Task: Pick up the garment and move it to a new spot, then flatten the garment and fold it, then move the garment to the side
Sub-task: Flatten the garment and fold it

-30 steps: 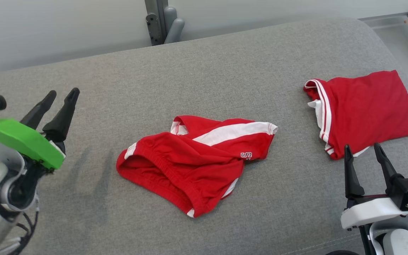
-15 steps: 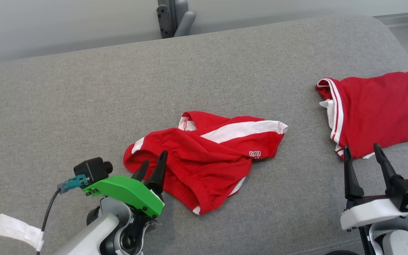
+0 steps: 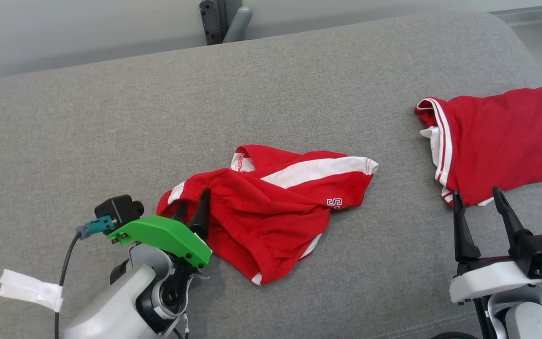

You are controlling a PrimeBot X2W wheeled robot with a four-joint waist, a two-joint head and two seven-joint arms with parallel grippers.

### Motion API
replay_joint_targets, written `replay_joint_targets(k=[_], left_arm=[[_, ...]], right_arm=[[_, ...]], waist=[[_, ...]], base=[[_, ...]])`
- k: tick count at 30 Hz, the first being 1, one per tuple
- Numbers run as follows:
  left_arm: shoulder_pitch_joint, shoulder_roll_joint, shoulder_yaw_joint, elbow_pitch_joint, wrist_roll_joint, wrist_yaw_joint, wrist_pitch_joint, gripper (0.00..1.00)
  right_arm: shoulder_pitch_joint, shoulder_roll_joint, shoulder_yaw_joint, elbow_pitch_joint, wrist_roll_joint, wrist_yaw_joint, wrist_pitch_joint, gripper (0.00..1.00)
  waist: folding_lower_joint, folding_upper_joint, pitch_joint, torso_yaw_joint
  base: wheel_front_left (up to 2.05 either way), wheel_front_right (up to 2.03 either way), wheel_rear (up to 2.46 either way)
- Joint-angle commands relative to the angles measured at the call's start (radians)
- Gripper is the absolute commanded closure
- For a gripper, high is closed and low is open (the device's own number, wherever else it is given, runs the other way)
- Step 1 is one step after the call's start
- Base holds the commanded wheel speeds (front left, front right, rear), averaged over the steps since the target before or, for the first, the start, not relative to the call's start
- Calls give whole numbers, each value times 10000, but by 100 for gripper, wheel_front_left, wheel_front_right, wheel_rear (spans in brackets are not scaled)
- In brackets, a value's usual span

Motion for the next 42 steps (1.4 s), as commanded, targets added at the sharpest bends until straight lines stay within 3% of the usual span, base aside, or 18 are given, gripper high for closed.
replay_joint_targets(k=[1, 2, 3, 4, 8, 10, 11, 14, 16, 20, 23, 25, 29, 35, 39, 40, 41, 42], left_arm=[[-199, -54, -12, 214, 24, -130, 55, 0], [-265, -81, -29, 355, 87, -180, 56, 23], [-327, -142, -62, 496, 137, -269, 73, 66], [-379, -201, -103, 596, 175, -385, 97, 100], [-638, -76, -408, 624, 524, -1175, 293, 100], [-822, 206, -676, 84, 767, -1853, 576, 100], [-822, 206, -676, 84, 767, -1853, 576, 100], [-1257, 1275, -977, -1160, 1413, -2590, 1078, 100], [-1418, 2080, -1269, -2226, 1863, -2735, 1528, 100], [-1264, 3741, -1853, -4436, 2417, -2433, 2633, 100], [-522, 4393, -2489, -5372, 2612, -1981, 3054, 100], [136, 4483, -2838, -5475, 2559, -1681, 3004, 100], [1074, 4136, -3191, -4632, 2882, -1351, 2677, 100], [1217, 3463, -2940, -3502, 3022, -1226, 1818, 100], [1220, 3267, -2863, -3245, 2957, -1348, 1626, 81], [1269, 3263, -2854, -3196, 2944, -1342, 1569, 68], [1345, 3260, -2821, -3168, 2905, -1325, 1507, 44], [1414, 3257, -2785, -3164, 2899, -1290, 1403, 0]], right_arm=[[-65, -24, -13, 17, -4, -16, -28, 0], [-72, -21, -20, 25, 0, -16, -28, 0], [-86, -21, -24, 25, 8, -16, -28, 0], [-97, -21, -32, 26, 14, -16, -28, 0], [-77, -22, -66, 48, 39, -16, -28, 0], [-19, -24, -109, 52, 37, -16, -28, 0], [-19, -24, -109, 52, 37, -16, -28, 0], [112, -22, -234, 28, 49, -16, -28, 0], [173, -19, -267, 40, 39, -16, -28, 0], [177, -22, -250, 71, 122, -16, -28, 0], [146, -22, -209, 101, 212, -16, -28, 0], [146, -22, -183, 126, 281, -16, -28, 0], [141, -22, -159, 172, 331, -16, -28, 0], [118, -22, -197, 190, 110, -16, -28, 0], [62, -22, -204, 192, 28, -16, -28, 0], [73, -22, -201, 201, 9, -16, -28, 0], [97, -22, -180, 202, -13, -16, -28, 0], [132, -22, -165, 210, -23, -16, -28, 0]], waist=[[0, 0, 24, -25], [0, 0, 35, -29], [0, 0, 43, -32], [0, 0, 49, -33], [0, 0, 15, -10], [0, 0, -22, 24], [0, 0, -22, 24], [0, 0, -93, 165], [0, 0, -144, 243], [0, 0, -126, 329], [0, 0, -81, 347], [0, 0, -45, 352], [0, 0, 18, 423], [0, 0, -64, 673], [0, 0, -169, 745], [0, 0, -207, 753], [0, 0, -242, 754], [0, 0, -279, 753]], base=[[0, 0, 0], [0, 0, 0], [0, 0, 0], [0, 0, 0], [0, 0, 0], [0, 0, 0], [0, 0, 0], [0, 0, 0], [0, 0, 0], [0, 0, 0], [0, 0, 0], [0, 0, 0], [0, 0, 0], [0, 0, 0], [0, 0, 0], [0, 0, 0], [0, 0, 0], [0, 0, 0]])
